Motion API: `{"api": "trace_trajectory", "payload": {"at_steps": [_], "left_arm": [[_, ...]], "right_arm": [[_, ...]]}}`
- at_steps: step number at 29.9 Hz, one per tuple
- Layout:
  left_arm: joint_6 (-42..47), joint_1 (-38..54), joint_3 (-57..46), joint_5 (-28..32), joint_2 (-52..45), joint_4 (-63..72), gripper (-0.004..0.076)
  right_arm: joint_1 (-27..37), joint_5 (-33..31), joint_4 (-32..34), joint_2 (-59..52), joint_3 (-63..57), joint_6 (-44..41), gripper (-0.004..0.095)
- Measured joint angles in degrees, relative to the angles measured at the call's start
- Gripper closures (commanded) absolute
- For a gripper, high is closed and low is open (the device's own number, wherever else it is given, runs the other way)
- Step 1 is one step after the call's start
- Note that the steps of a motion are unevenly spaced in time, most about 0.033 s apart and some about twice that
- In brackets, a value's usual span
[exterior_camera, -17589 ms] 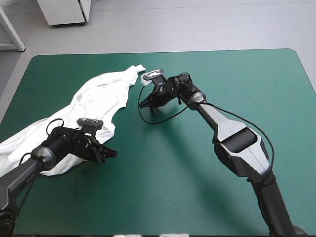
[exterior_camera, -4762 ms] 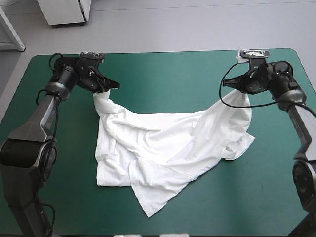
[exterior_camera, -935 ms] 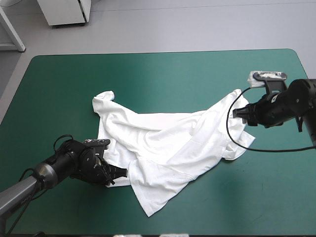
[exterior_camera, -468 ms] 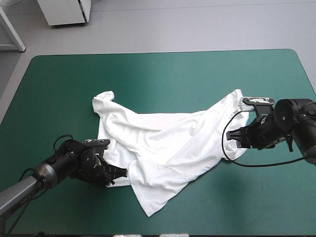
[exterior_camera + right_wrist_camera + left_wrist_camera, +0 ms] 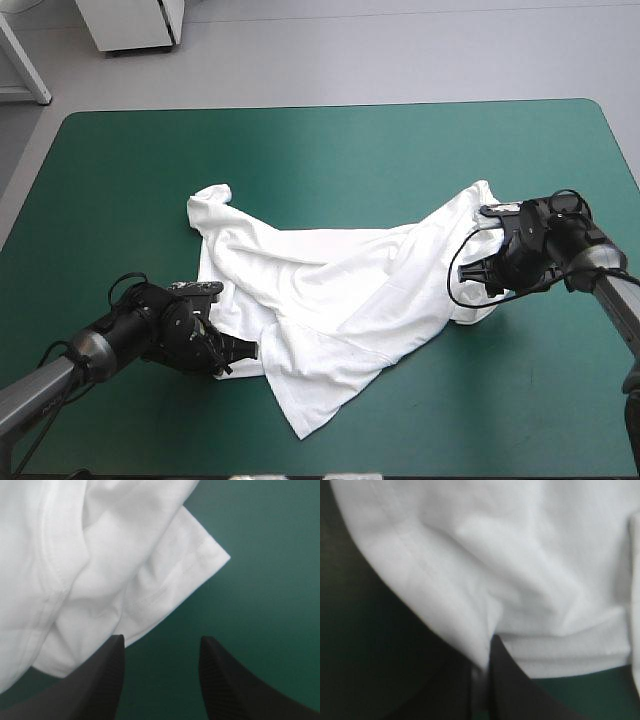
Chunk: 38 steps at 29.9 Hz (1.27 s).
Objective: Fold the cloth
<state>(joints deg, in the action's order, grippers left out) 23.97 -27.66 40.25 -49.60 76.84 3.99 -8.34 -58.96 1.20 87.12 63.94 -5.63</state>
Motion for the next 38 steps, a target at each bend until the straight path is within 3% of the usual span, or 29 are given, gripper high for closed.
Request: {"api": "trace_trajectory", "payload": {"at_steps": [8,12,22,24,29,38], "left_arm": [[0.1,0.0,0.1,-0.1,0.0,0.1,0.0733],[0.1,0.0,0.1,-0.1,0.0,0.0,0.0733],[0.1,0.0,0.1,0.0,0.0,0.1,0.0733],[0.1,0.0,0.1,0.1,0.0,0.1,0.0733],[0.1,0.0,0.1,0.3,0.1,0.0,0.0733],[0.0,0.0,1.3,-0.3,0.5,-0.7,0.0733]], "right_arm": [[5.8,3.8,-1.2,4.3,0.0,1.3,0.0463],[10.1,5.2,-5.0,5.5,0.0,4.2,0.0463],[10.8,6.5,-10.8,10.1,0.5,7.8,0.0471],[10.8,6.0,-10.8,10.7,0.9,8.2,0.0533],[9.1,4.6,-7.5,12.6,2.0,8.8,0.0911],[6.1,2.5,-5.2,13.8,4.0,8.3,0.0925]]}}
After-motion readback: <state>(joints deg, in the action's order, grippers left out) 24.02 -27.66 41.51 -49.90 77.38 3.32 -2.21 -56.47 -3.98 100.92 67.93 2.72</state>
